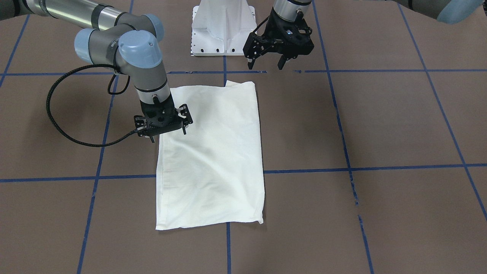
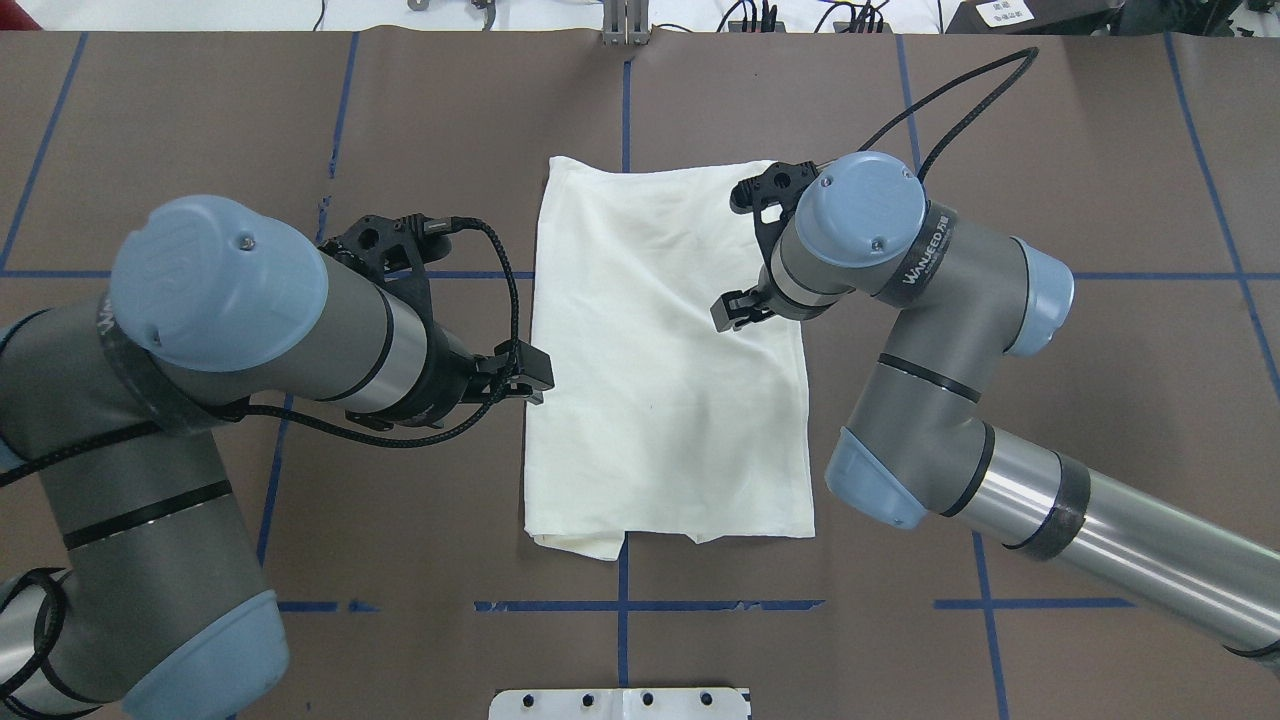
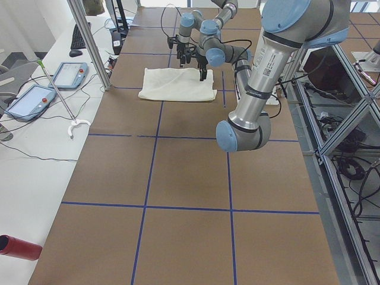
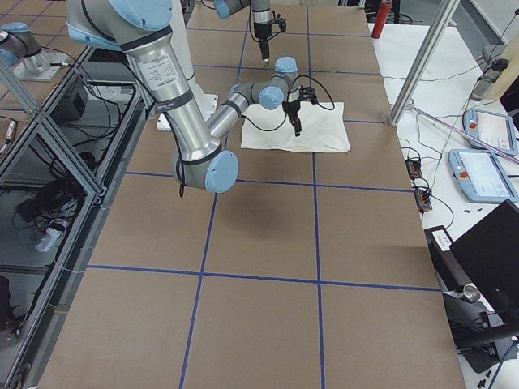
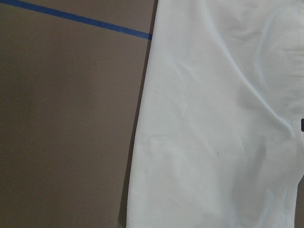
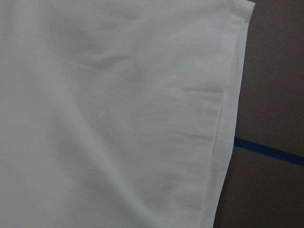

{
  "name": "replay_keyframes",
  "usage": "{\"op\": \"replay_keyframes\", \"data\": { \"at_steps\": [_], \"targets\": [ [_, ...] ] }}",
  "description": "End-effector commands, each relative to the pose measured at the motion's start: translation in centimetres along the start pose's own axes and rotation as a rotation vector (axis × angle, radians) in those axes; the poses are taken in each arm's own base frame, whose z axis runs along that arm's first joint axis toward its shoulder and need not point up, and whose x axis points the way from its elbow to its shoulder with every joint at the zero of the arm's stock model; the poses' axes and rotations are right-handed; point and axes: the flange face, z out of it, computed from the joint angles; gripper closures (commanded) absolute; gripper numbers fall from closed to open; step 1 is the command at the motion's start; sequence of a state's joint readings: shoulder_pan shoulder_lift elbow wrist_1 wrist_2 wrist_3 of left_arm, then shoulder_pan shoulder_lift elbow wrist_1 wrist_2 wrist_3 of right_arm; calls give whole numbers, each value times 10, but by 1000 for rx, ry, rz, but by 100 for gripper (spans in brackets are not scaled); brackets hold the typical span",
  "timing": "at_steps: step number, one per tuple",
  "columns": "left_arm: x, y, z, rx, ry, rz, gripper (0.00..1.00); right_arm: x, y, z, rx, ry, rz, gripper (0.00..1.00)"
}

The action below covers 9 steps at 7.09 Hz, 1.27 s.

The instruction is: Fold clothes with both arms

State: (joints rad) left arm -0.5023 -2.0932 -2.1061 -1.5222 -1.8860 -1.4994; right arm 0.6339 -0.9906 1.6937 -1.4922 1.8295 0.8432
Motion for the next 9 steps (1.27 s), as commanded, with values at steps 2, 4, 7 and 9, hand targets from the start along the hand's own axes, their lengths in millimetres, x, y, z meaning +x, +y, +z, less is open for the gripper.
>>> {"op": "replay_keyframes", "data": {
  "at_steps": [2, 4, 7, 9],
  "targets": [
    [-15, 40, 115, 13, 29, -212, 1, -11, -5, -50, -31, -142, 88, 0],
    [-14, 38, 140, 27, -15, -222, 6, -18, 0, -68, -42, -188, 130, 0],
    [-18, 57, 161, 11, -99, -215, 10, -14, -1, -69, -41, -188, 143, 0],
    [-22, 72, 178, -7, -138, -205, 19, -12, 0, -68, -45, -187, 155, 0]
  ]
}}
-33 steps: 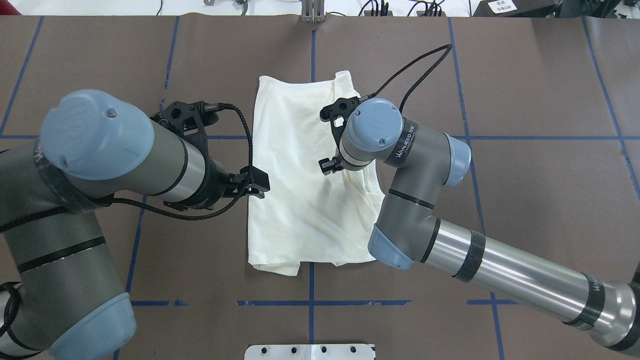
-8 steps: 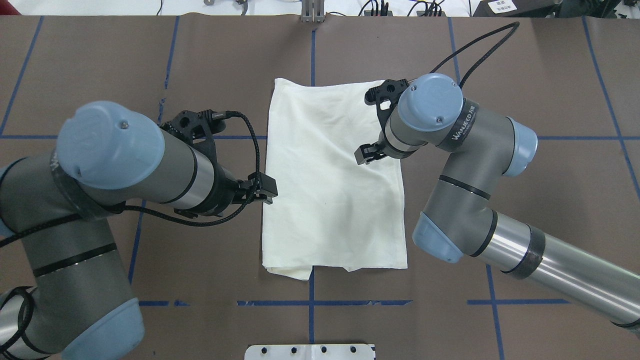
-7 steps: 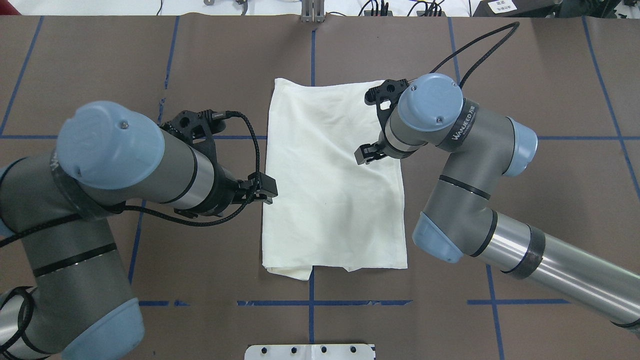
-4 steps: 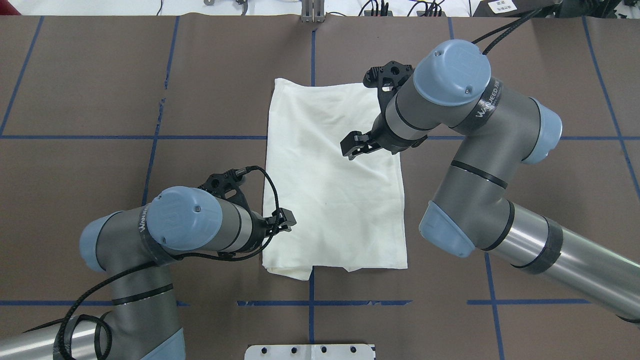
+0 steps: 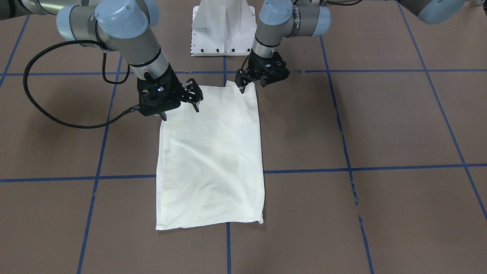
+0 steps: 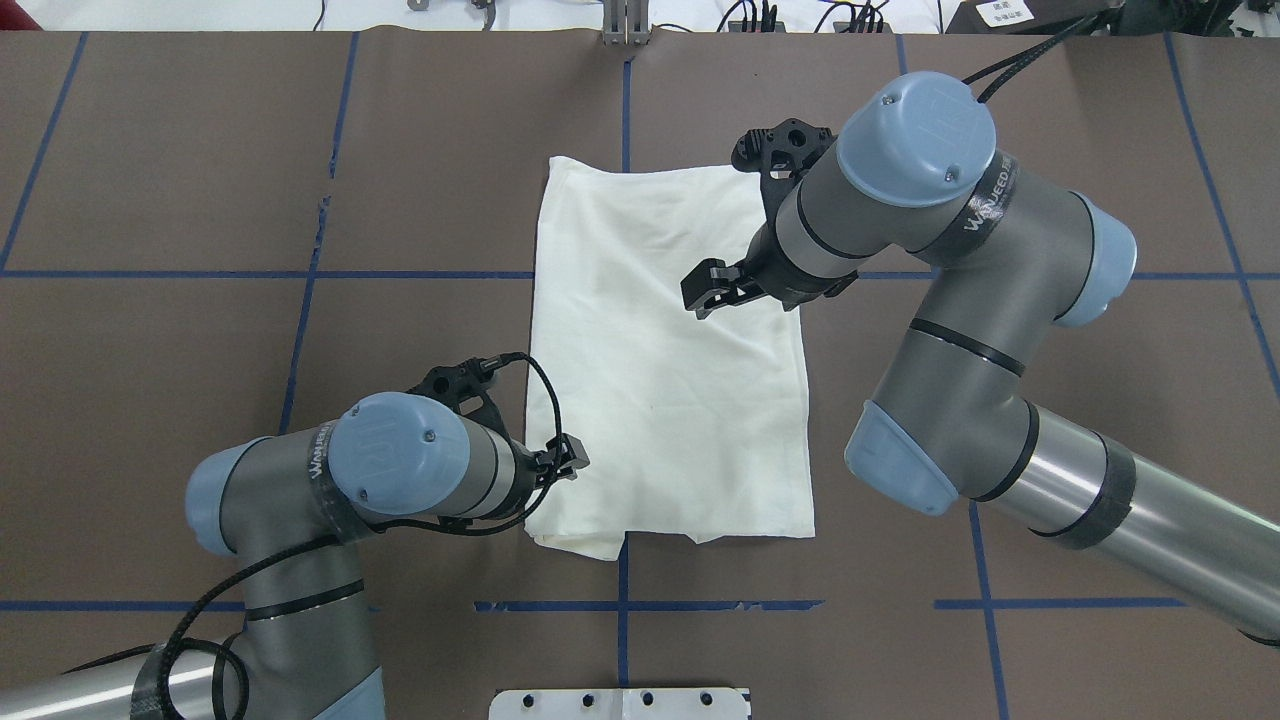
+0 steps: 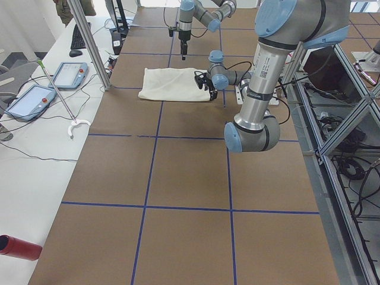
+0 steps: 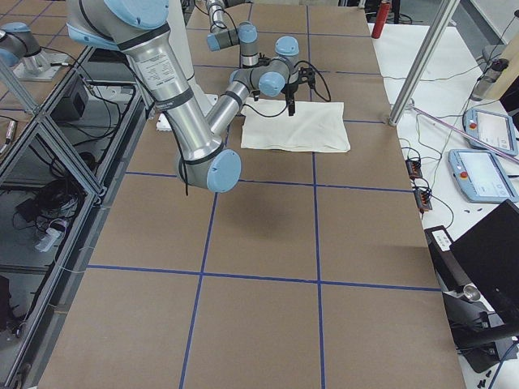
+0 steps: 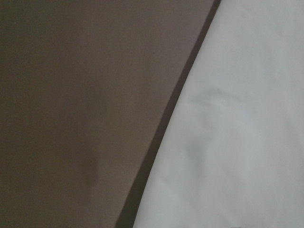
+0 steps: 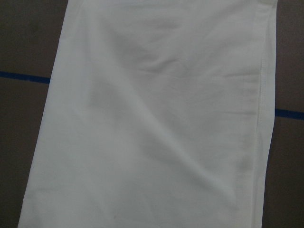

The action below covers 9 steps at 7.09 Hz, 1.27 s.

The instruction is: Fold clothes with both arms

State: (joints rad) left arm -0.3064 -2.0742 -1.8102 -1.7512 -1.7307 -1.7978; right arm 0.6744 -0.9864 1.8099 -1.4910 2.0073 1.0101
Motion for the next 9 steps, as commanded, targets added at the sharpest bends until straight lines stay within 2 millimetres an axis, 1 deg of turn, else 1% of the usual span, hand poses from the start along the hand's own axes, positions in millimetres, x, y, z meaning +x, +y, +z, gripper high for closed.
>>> {"op": "replay_keyframes", "data": {
  "at_steps": [1, 2, 3, 4, 5, 7, 8, 9],
  "targets": [
    [-2, 10, 14, -8, -32, 7, 27, 1, 0, 0, -1, 1, 6, 0],
    [4, 12, 12, -10, -24, 9, 37, 1, 0, 0, -1, 1, 6, 0],
    [4, 12, 13, -10, -26, 8, 54, 1, 0, 0, 1, 2, 6, 0],
    [4, 12, 13, -10, -26, 11, 85, 1, 0, 1, -1, 2, 6, 0],
    [4, 12, 11, -12, -22, 15, 100, 2, 0, 1, -2, 3, 8, 0],
    [3, 12, 6, -14, -16, 23, 100, 4, 1, 3, -4, 6, 26, 0],
    [0, 10, 4, -13, -15, 23, 100, 1, 7, 8, -13, 6, 47, 0],
    [-4, 10, -5, -14, -3, 26, 100, -8, 18, 13, -25, -4, 109, 0]
  ]
}}
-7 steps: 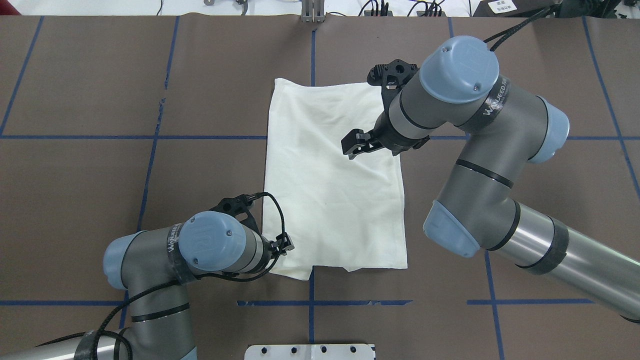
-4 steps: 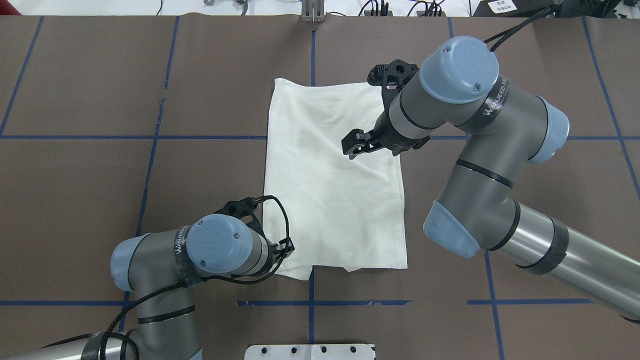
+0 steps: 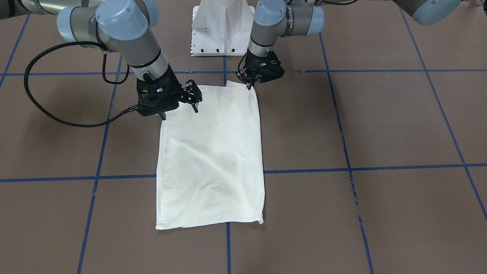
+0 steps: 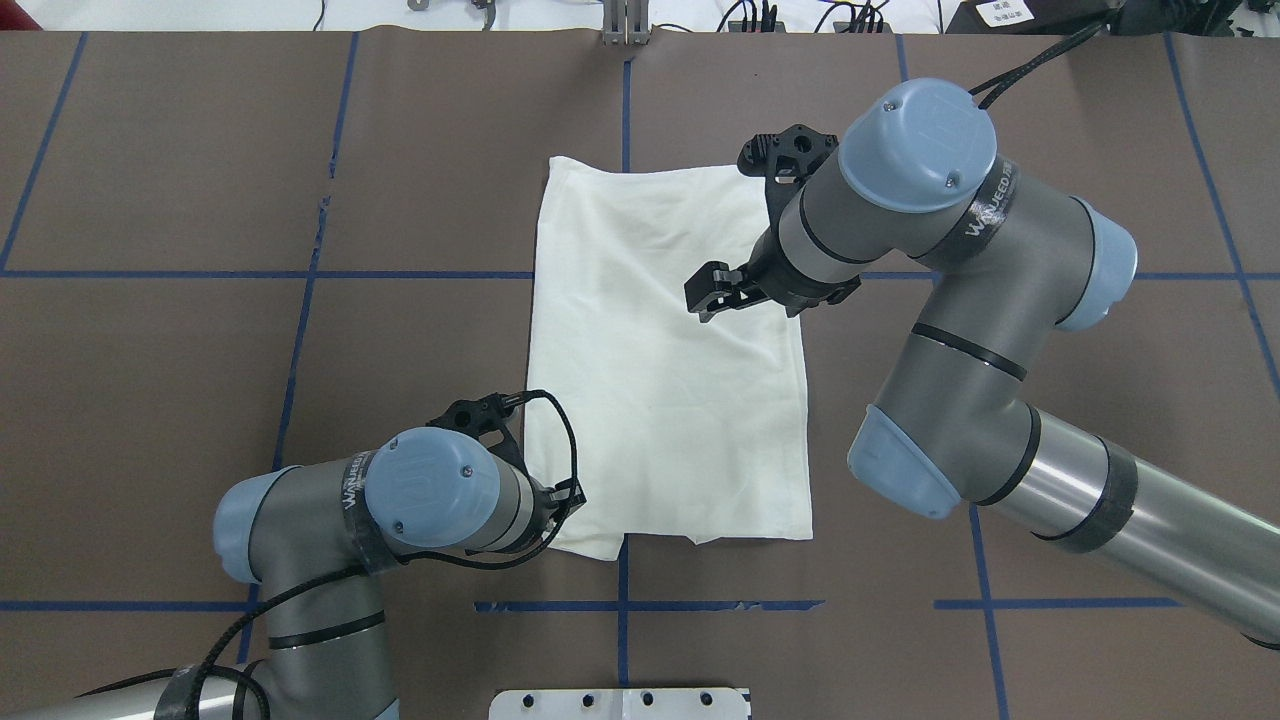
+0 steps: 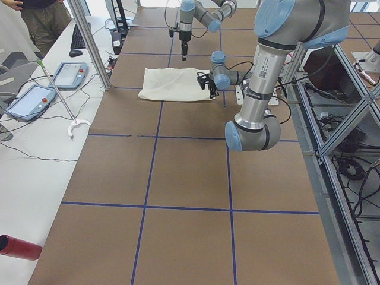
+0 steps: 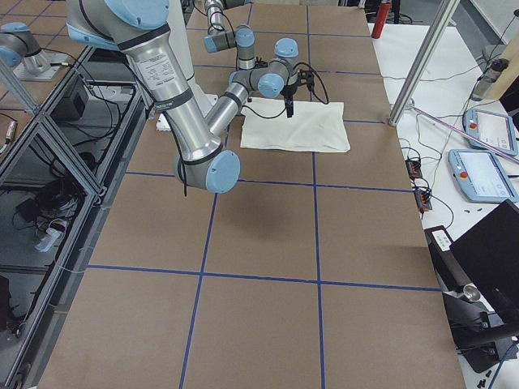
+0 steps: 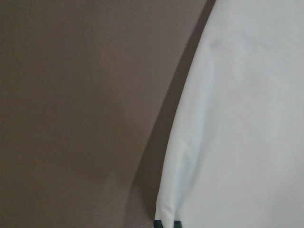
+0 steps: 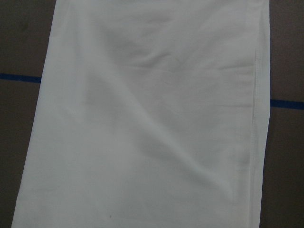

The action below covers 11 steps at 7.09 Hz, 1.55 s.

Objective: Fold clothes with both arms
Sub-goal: 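Hold both grippers on opposite ends of the shirt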

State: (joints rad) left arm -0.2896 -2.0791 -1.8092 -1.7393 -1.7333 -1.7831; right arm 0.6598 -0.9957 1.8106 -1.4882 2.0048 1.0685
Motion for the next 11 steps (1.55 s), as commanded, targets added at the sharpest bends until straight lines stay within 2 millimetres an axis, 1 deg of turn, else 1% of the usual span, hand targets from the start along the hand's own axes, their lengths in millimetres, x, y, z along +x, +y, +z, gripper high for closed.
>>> {"op": "replay_keyframes", "data": {
  "at_steps": [1, 2, 3, 4, 5, 6, 7, 8, 10, 11],
  "targets": [
    [-6, 2, -17, -3, 0, 3, 100, -18, 25, 10, -27, -15, 141, 0],
    [-3, 7, -33, -4, -13, 19, 100, -28, 41, 19, -33, -11, 242, 0],
    [-2, 9, -42, -6, -5, 61, 100, -36, 67, 33, -12, 9, 298, 0],
    [-1, 9, -43, -6, -4, 63, 100, -29, 105, 49, -2, 41, 375, 0],
    [-1, 9, -42, -7, -6, 63, 100, -35, 130, 56, 3, 52, 494, 0],
    [-1, 9, -42, -8, -4, 63, 100, -25, 151, 74, 6, 90, 552, 0],
    [-1, 9, -42, -8, -4, 63, 100, -8, 166, 88, 13, 133, 569, 0],
    [-1, 9, -43, -10, -2, 64, 100, -10, 181, 100, 3, 153, 578, 0],
    [1, 10, -44, -10, 1, 64, 100, -5, 187, 115, -4, 187, 578, 0],
    [1, 10, -44, -10, 1, 64, 100, -5, 190, 117, -9, 191, 574, 0]
  ]
}}
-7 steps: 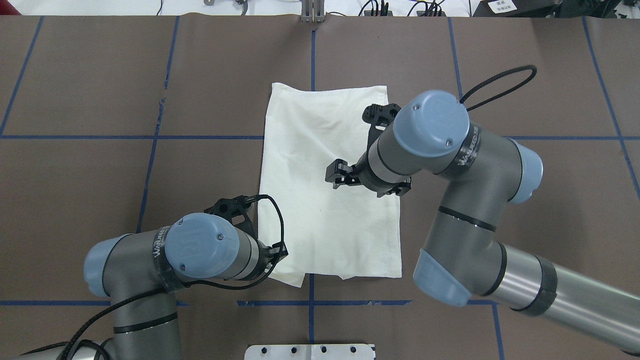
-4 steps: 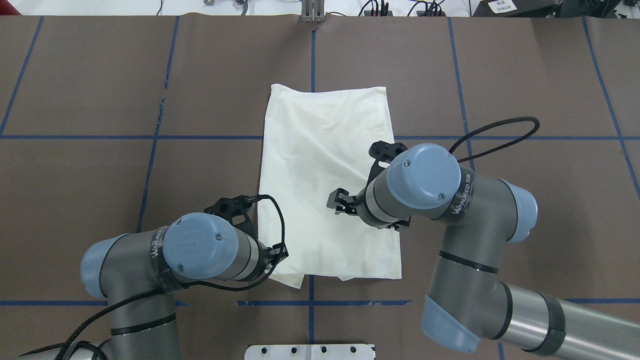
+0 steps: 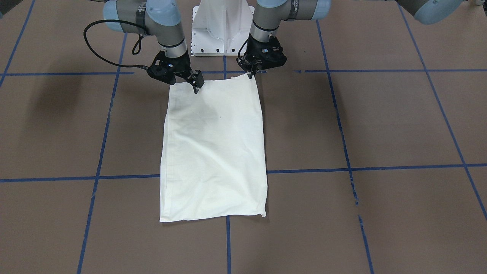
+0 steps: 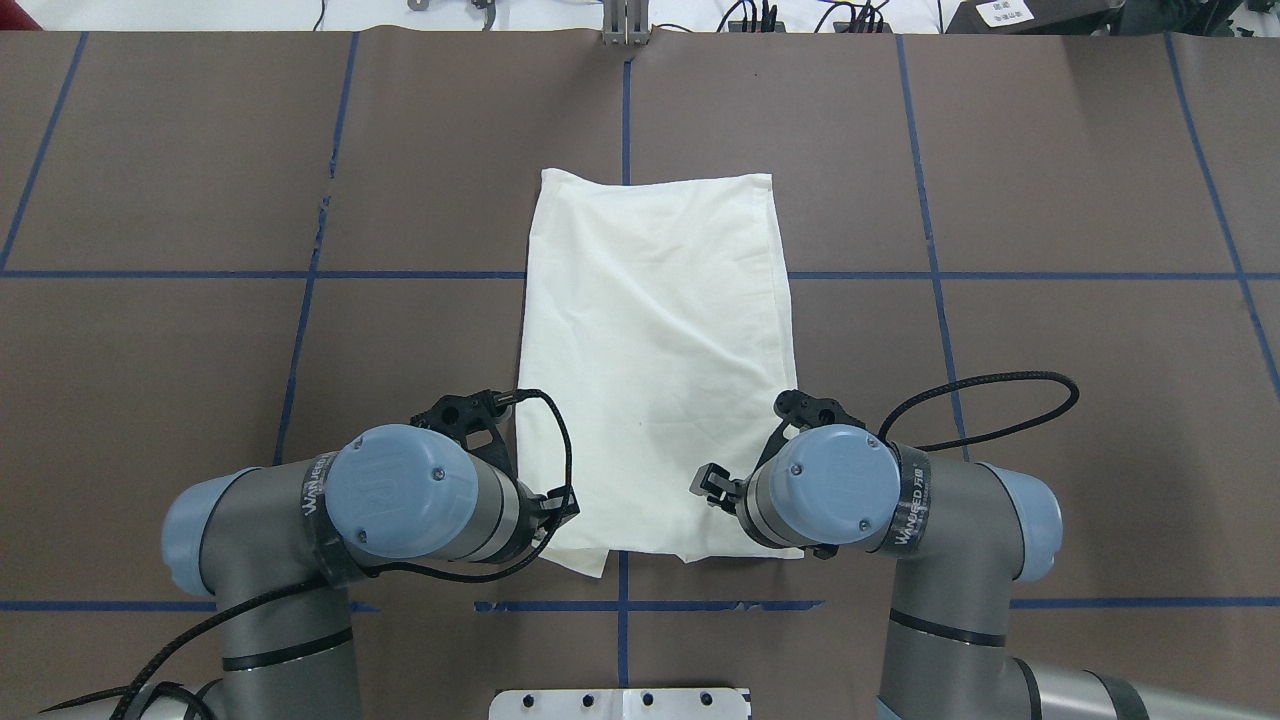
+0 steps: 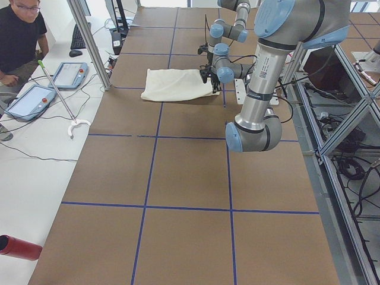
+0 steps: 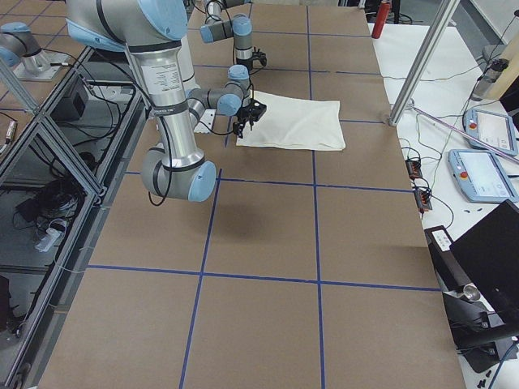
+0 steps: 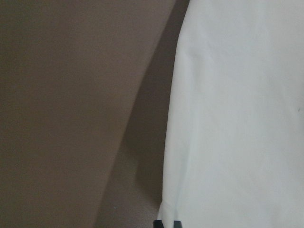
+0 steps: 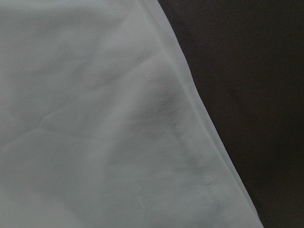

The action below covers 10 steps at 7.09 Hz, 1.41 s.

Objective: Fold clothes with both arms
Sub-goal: 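Hold both grippers on opposite ends of the shirt, then move the right gripper to the shirt's near corner beside the left gripper and grasp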

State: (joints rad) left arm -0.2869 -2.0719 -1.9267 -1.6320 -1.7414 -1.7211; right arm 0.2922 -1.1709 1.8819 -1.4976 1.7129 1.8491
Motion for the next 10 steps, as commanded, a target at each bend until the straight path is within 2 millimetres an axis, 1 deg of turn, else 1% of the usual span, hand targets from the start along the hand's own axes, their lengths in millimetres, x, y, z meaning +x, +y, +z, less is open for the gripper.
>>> {"op": "replay_keyframes", "data": {
  "at_steps": [1, 3, 5, 8, 9, 10],
  "targets": [
    [0, 0, 0, 0, 1, 0, 100, 2, 7, 8, 1, 36, -2, 0],
    [-1, -1, 2, 1, -2, 0, 100, 3, 12, 12, 1, 59, -5, 0],
    [0, 0, 0, 0, 1, 0, 100, 3, 13, 13, 2, 59, -6, 0],
    [-1, -1, 2, 1, -4, -1, 100, -9, 19, 4, -8, 29, -10, 0],
    [-1, -1, 3, 1, -4, -1, 100, -9, 19, 5, -8, 31, -6, 0],
    [-1, -1, 4, 1, -7, -1, 100, -7, 19, 13, -4, 46, -3, 0]
  ]
}}
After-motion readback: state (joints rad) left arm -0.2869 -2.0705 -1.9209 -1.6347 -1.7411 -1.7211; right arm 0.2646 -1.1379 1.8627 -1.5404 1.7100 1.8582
